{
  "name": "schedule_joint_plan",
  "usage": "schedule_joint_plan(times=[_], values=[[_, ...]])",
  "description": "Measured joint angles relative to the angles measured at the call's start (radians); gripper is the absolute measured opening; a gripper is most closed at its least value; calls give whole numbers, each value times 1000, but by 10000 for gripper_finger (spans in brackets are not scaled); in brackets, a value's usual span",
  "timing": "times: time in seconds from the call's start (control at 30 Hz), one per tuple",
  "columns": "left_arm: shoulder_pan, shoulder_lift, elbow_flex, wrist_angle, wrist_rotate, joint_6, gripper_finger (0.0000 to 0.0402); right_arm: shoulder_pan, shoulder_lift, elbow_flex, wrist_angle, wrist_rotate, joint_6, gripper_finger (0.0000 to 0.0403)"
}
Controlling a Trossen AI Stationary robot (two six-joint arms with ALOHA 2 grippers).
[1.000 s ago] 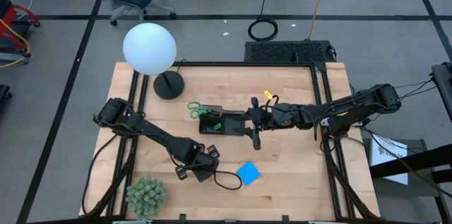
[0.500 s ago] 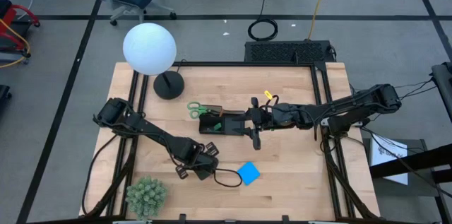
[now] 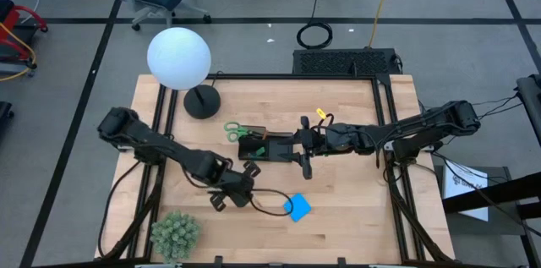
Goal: Pick and place office supplies into organizer
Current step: Put the yellow pencil into the black desk organizer
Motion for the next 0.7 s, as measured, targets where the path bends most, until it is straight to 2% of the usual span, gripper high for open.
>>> schedule_joint_plan(times=[0.33, 0.7], values=[[55, -182, 0, 63, -50, -75, 0, 0, 0, 0, 1, 0, 7, 155], [138, -232, -2, 210, -46, -115, 0, 0, 0, 0, 7, 0, 8, 155]])
